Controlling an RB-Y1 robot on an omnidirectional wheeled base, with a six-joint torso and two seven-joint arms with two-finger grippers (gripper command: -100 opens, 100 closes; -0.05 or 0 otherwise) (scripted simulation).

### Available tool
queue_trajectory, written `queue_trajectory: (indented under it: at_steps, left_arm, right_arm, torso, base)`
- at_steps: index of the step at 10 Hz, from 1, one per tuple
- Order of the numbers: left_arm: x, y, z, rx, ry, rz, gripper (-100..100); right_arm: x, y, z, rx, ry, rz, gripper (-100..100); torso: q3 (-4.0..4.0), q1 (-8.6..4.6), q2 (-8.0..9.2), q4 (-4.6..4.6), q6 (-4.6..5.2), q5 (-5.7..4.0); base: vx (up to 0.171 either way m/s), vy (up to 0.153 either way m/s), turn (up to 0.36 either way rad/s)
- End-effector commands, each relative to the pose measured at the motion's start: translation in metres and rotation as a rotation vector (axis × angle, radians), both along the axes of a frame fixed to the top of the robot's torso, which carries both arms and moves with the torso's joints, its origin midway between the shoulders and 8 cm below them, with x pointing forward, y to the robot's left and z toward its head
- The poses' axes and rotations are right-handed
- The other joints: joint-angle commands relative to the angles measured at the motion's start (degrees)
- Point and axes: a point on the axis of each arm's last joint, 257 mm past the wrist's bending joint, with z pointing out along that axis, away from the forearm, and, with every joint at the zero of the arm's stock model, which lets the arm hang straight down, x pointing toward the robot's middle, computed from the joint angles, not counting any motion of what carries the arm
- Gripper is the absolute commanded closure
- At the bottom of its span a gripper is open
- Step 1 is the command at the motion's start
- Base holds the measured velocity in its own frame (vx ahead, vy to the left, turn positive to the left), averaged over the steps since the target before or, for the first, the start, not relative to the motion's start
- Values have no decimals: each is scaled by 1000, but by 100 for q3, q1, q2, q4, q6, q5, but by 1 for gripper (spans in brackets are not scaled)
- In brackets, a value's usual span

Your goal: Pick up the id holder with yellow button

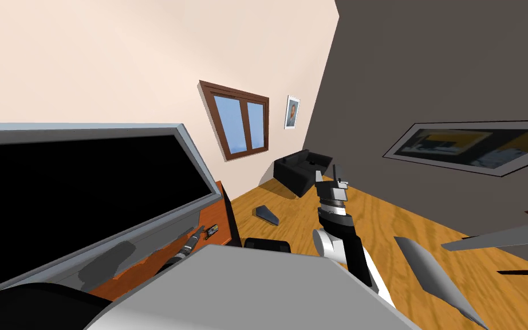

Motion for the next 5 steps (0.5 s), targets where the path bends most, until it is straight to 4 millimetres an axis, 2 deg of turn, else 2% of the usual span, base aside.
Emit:
queue_trajectory:
  at_steps: [1, 5]
  left_arm:
    - [-11, 5, -9, -5, 30, 9, -100]
    - [-43, 17, -29, -15, 105, 37, -100]
  right_arm:
    - [0, 0, 0, 0, 0, 0, 0]
    - [0, 0, 0, 0, 0, 0, 0]
  torso:
    - [0, 0, 0, 0, 0, 0]
    - [2, 1, 3, 1, 0, 0]
  base:
    - [24, 33, -122]
    - [14, 34, -93]
